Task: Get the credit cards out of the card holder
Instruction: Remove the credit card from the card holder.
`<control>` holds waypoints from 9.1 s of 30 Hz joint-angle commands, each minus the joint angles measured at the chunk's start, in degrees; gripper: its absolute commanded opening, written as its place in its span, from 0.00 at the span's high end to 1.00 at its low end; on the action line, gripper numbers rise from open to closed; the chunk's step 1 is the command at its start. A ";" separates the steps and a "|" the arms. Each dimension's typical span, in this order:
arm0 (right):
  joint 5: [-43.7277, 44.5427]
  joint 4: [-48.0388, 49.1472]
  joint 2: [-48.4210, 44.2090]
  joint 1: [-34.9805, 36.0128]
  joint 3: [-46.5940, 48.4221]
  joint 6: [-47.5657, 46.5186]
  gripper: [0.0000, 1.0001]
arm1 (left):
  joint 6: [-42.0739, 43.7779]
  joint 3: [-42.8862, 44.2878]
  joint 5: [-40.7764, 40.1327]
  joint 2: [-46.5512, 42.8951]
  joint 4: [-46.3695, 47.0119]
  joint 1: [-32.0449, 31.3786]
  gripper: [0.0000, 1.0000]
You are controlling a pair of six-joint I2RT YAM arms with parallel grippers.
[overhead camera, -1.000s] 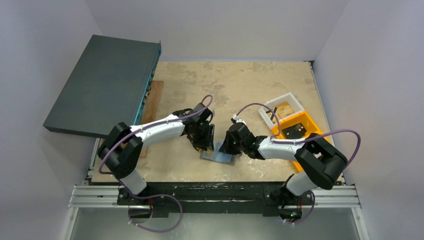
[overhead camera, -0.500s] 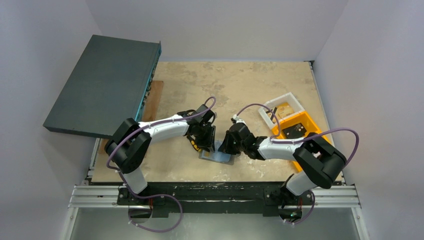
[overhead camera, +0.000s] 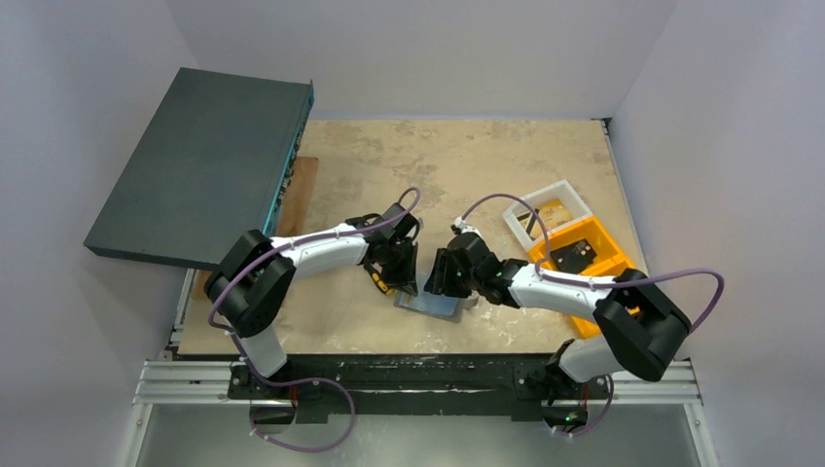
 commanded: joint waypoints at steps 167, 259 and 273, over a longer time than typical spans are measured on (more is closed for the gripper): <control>-18.60 12.90 10.96 -11.41 -5.36 -0.42 0.65 | -1.26 3.13 -9.87 1.59 -3.98 -0.50 0.90; -32.51 34.99 7.54 -23.04 -20.93 5.02 0.91 | -5.05 2.79 -11.37 9.63 -6.10 -0.18 1.00; -35.47 43.05 11.39 -23.01 -22.39 8.62 0.90 | -5.11 3.06 -11.00 10.01 -6.00 -0.23 1.00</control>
